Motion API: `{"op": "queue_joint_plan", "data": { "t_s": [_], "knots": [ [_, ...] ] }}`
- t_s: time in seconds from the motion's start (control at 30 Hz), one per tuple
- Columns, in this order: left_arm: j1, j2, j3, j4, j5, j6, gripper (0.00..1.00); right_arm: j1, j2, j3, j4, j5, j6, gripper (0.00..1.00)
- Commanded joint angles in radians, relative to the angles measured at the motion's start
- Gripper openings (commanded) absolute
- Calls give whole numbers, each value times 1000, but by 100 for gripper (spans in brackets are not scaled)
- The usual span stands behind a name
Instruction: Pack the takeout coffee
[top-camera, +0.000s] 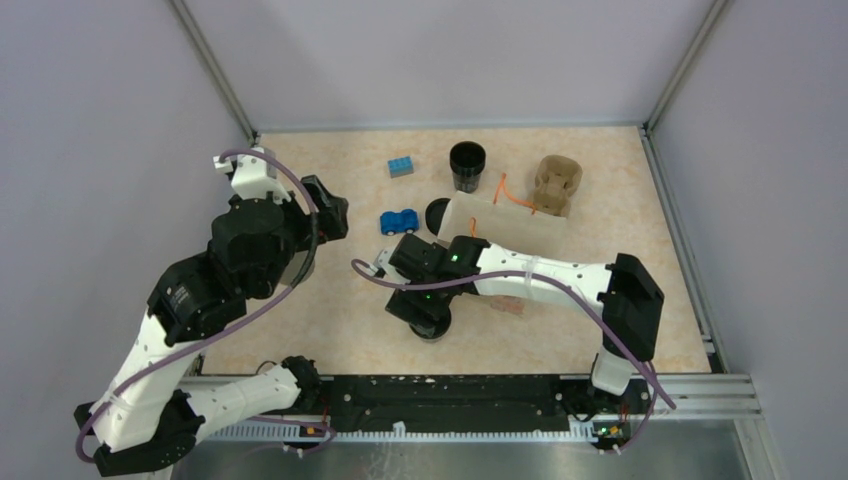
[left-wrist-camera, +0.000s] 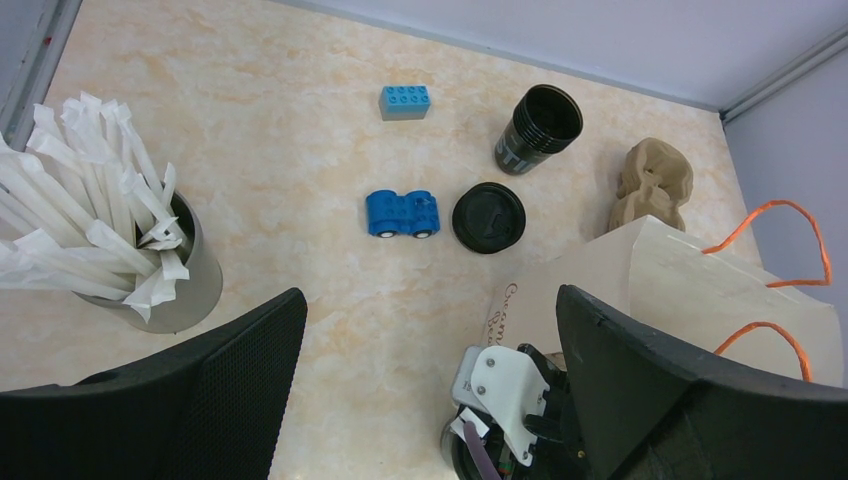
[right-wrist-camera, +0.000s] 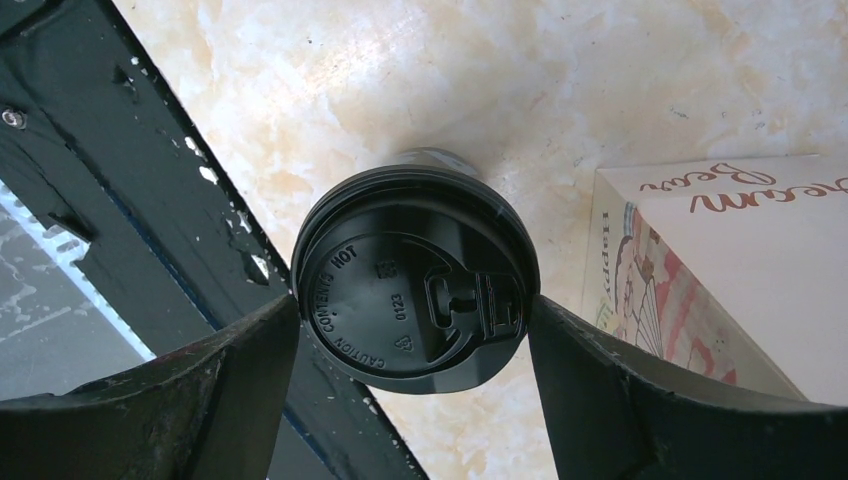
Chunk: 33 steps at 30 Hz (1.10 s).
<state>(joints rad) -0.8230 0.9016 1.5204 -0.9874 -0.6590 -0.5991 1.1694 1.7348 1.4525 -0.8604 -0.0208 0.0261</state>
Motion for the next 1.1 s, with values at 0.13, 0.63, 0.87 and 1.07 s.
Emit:
{"op": "queue_joint_plan", "data": {
  "t_s": [0.13, 0.63, 0.87, 1.07],
  "knots": [
    [-3, -2, -9, 41, 8, 6, 99, 9, 0, -4, -5, 18, -1, 82],
    [-2, -7, -18, 37, 19, -3, 99, 16, -11, -33, -4, 104, 3, 81],
    [-4, -9, -20, 39, 21, -2, 99, 28, -7, -29, -8, 125, 8, 78],
    [-3, -17, -29, 40, 18, 1, 99, 29, -13, -13, -5, 123, 11, 73]
  ]
}}
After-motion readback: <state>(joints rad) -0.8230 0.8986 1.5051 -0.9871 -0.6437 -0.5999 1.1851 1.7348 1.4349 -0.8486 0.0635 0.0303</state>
